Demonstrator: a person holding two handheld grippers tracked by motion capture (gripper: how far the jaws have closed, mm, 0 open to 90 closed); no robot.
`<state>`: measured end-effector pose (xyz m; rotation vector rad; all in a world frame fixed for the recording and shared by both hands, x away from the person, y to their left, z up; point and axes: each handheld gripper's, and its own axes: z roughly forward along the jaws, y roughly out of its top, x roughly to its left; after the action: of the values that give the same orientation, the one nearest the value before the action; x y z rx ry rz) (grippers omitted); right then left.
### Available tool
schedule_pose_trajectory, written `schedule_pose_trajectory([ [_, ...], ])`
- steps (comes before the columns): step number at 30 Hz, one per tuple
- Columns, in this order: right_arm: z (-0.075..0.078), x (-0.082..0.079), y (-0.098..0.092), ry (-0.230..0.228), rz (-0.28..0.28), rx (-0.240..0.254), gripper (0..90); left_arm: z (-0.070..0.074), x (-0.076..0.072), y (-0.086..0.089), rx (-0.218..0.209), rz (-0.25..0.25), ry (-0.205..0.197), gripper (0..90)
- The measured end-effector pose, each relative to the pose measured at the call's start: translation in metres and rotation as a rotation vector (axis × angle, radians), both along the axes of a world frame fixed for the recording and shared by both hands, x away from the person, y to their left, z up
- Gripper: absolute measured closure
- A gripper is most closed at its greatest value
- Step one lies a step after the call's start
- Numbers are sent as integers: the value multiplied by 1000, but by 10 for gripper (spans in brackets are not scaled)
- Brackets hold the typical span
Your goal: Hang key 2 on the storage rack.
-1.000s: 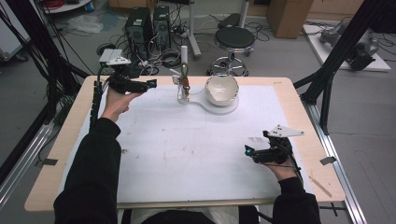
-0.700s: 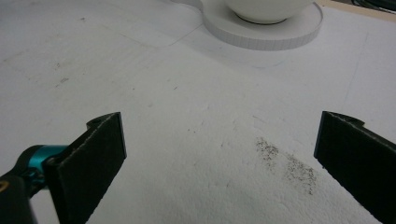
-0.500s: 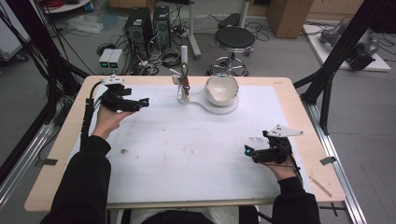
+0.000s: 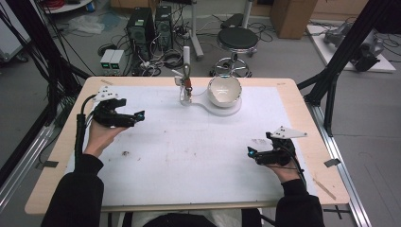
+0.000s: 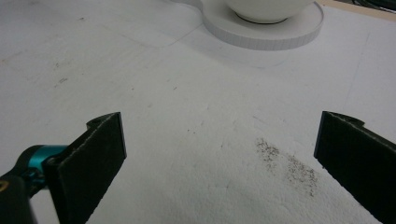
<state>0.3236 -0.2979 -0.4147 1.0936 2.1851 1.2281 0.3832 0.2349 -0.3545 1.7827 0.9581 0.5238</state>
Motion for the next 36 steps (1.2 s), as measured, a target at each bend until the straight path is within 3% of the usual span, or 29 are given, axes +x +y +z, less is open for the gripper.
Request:
schedule_pose_trajectory([
  [5, 0, 0, 0, 0, 1, 1, 13, -7, -9, 2, -14, 5, -5, 58],
  [16, 0, -1, -2, -5, -3, 6, 14, -30, -37, 11, 22, -6, 21, 72],
  [27, -2, -2, -1, -3, -9, 0, 13, -57, -71, 34, 0, 41, 31, 72],
  [33, -5, -2, 1, 1, -8, -18, 14, -66, -93, 44, -18, 50, 39, 77],
  [36, -6, -1, 3, 2, -3, -29, 13, -68, -99, 51, -8, 71, 33, 79],
])
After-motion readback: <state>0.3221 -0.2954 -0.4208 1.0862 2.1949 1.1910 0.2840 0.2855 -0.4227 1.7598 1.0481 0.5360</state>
